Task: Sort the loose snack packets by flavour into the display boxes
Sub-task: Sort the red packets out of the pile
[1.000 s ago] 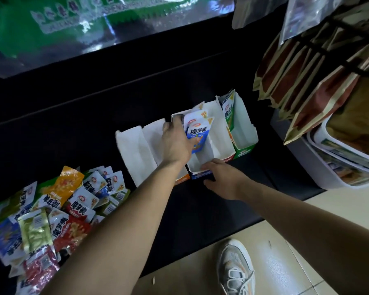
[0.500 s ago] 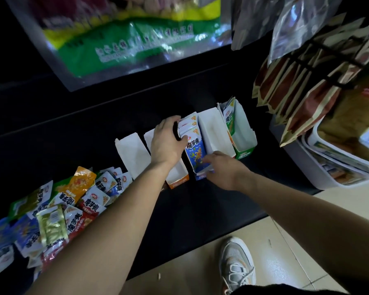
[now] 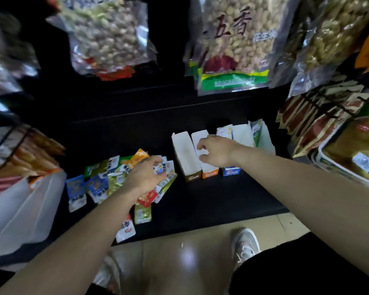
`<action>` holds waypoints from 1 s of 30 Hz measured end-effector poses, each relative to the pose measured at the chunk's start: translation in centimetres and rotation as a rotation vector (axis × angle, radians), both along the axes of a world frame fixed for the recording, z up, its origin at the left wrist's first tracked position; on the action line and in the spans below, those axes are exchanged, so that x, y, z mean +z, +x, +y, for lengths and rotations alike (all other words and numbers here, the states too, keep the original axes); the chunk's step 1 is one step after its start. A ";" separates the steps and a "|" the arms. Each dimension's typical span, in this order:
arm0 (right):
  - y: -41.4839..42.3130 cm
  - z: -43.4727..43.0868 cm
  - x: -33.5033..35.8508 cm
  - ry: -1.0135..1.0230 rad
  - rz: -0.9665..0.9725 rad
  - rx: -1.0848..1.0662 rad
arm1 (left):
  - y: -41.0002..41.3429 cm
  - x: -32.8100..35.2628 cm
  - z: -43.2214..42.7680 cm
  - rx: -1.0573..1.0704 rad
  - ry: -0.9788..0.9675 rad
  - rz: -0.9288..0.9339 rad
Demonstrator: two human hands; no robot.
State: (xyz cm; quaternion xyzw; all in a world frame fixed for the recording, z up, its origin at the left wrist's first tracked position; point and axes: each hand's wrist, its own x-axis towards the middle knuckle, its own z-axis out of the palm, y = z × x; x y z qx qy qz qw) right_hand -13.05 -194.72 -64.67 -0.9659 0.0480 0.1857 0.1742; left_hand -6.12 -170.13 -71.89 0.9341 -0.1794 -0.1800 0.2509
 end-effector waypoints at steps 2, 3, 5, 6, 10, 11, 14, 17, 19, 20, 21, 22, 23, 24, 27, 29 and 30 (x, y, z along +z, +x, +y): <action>0.0 2.5 -1.1 0.022 0.024 0.011 | -0.7 -0.6 2.9 0.015 0.037 0.037; 0.0 3.7 -2.0 0.032 0.035 0.015 | -1.1 -0.9 4.2 0.025 0.061 0.058; 0.0 6.2 -4.3 0.059 0.069 0.034 | -1.6 -2.5 6.7 0.043 0.116 0.088; 0.1 7.6 -5.8 0.071 0.093 0.048 | -1.8 -3.5 8.0 0.050 0.147 0.097; 0.8 12.2 -12.6 0.097 0.190 0.098 | -2.2 -8.2 12.0 0.064 0.259 0.153; 0.9 13.2 -14.3 0.107 0.212 0.099 | -2.1 -9.4 12.8 0.072 0.275 0.175; 1.5 16.2 -18.3 0.111 0.235 0.101 | -2.3 -12.6 14.6 0.112 0.276 0.222; 2.8 18.8 -20.5 0.095 0.087 0.054 | -3.0 -14.8 15.8 0.167 0.258 0.193; 3.9 20.2 -21.5 0.080 -0.004 0.016 | -3.4 -15.7 16.2 0.181 0.258 0.152; 4.5 20.9 -22.0 0.067 -0.027 -0.013 | -3.5 -16.2 16.3 0.193 0.257 0.131; 5.0 21.5 -22.5 0.052 -0.044 -0.055 | -3.6 -16.5 16.4 0.220 0.252 0.117; 5.4 22.0 -22.9 0.035 -0.058 -0.101 | -3.6 -16.9 16.5 0.266 0.239 0.109; 5.8 22.3 -23.3 0.020 -0.075 -0.142 | -3.6 -17.2 16.5 0.325 0.212 0.111; 6.1 22.5 -23.6 0.009 -0.086 -0.173 | -3.6 -17.4 16.5 0.387 0.180 0.118; 6.4 21.9 -23.9 -0.020 -0.076 -0.206 | -3.4 -17.6 16.5 0.504 0.126 0.139; 6.2 20.8 -23.8 -0.014 -0.055 -0.216 | -3.2 -17.7 16.5 0.529 0.108 0.135; 5.9 20.2 -23.7 0.034 -0.039 -0.239 | -3.1 -17.6 16.4 0.541 0.103 0.143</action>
